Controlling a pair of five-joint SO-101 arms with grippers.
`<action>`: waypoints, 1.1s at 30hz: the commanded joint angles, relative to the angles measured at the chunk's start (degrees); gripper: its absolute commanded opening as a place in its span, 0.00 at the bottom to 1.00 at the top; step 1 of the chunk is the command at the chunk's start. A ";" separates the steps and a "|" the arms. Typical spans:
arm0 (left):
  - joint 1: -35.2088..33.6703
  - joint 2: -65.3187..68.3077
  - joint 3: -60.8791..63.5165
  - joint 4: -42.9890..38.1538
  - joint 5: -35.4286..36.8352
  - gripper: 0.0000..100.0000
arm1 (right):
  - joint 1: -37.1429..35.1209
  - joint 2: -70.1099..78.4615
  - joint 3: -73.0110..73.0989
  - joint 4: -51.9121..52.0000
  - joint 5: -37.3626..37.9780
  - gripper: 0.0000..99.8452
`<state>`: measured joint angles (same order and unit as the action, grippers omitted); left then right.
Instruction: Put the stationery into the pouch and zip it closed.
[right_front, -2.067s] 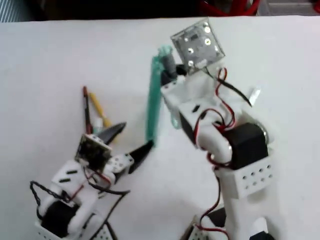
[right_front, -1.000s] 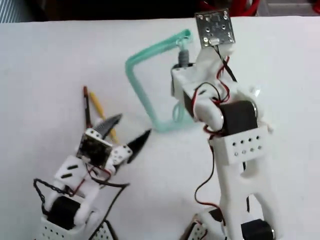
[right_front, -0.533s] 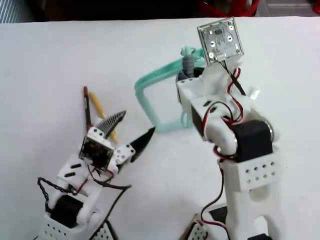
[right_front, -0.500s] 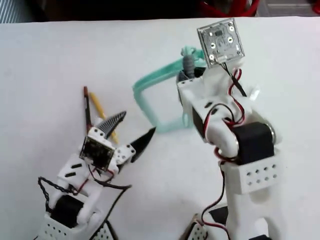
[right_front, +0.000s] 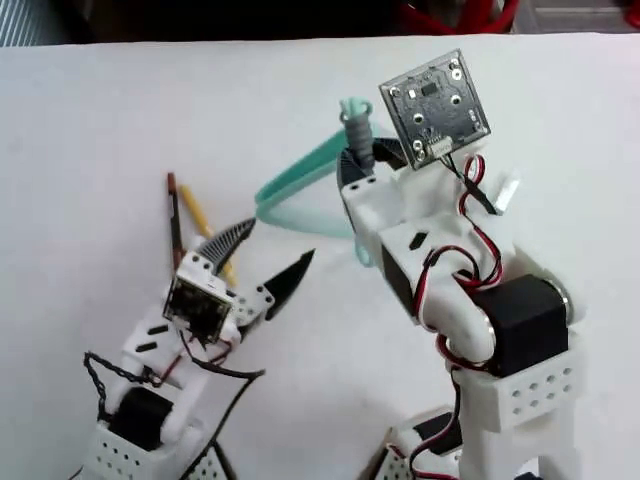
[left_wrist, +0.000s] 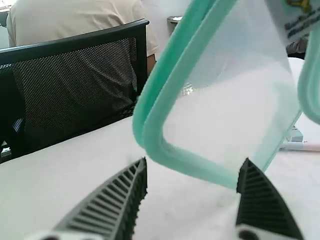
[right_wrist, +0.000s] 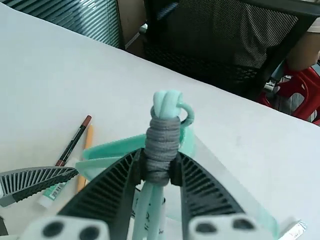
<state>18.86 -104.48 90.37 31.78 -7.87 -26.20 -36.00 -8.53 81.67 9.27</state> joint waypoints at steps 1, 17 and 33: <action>-2.77 -0.31 -0.62 -2.55 -0.44 0.29 | 0.92 1.45 -4.48 1.27 0.44 0.02; 1.63 -0.31 1.58 -3.96 -0.35 0.29 | 0.66 1.80 -9.76 2.15 -0.09 0.02; -3.21 -0.31 1.23 -8.00 0.09 0.29 | -5.05 2.15 -17.58 9.45 0.44 0.02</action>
<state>15.96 -104.48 92.40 25.01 -7.87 -30.77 -33.80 -24.00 90.99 9.27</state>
